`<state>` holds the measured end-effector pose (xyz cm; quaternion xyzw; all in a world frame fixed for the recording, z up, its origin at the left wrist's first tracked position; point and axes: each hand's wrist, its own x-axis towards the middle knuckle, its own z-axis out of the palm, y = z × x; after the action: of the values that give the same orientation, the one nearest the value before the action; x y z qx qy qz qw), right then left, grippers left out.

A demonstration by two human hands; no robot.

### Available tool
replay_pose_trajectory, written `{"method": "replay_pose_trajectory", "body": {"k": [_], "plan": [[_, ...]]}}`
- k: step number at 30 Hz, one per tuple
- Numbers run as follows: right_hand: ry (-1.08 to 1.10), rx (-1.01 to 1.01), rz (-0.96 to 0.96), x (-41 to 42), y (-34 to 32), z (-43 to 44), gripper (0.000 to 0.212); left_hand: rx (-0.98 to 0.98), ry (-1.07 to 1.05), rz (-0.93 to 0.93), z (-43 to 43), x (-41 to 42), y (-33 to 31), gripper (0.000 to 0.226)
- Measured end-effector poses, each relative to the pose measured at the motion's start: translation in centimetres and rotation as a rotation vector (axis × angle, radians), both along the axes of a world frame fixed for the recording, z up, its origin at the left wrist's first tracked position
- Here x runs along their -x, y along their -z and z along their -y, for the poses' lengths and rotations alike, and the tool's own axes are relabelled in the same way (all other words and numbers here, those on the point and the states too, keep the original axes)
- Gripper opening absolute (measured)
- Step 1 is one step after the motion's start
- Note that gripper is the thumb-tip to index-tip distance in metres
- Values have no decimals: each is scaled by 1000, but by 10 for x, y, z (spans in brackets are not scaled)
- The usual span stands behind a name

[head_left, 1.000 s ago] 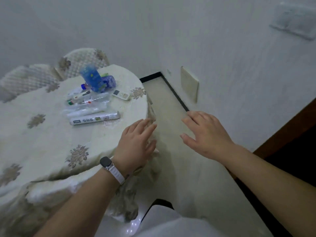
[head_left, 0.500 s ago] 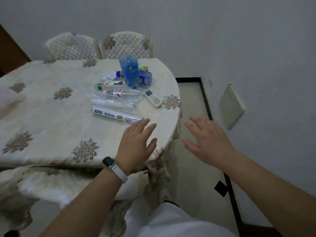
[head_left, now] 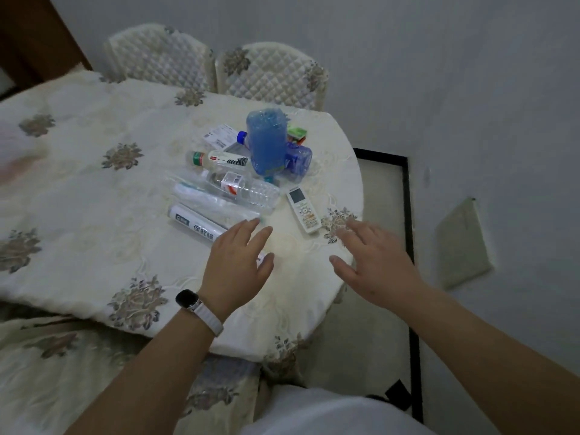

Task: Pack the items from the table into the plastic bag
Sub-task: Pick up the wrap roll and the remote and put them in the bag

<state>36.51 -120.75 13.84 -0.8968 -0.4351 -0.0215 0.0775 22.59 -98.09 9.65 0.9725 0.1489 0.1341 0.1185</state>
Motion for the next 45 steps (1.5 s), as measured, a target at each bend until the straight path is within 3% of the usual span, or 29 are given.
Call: {"method": "replay_pose_trajectory", "body": {"k": [14,19,23,31,35,41,45], "plan": [[-361,-15,-181,-155,71,-61,57,-64,-568,-235,11,-54,27,50],[-494,69,-208,-206,92,-82,53,9,-805,-308,25,-72,36,41],[-526,128,-243,-219,106,-97,47,59,-931,-303,34,-76,47,47],[-373,255,-323,-217,129,-133,48,361,-1183,-338,9,-97,75,49],[-293,281,-398,-212,138,-141,57,560,-1268,-240,-3,-97,86,56],[-134,222,-495,-189,145,-151,71,808,-1322,-30,-10,-92,94,47],[-89,246,-598,-181,145,-152,68,985,-1327,-30,-11,-82,103,61]]}}
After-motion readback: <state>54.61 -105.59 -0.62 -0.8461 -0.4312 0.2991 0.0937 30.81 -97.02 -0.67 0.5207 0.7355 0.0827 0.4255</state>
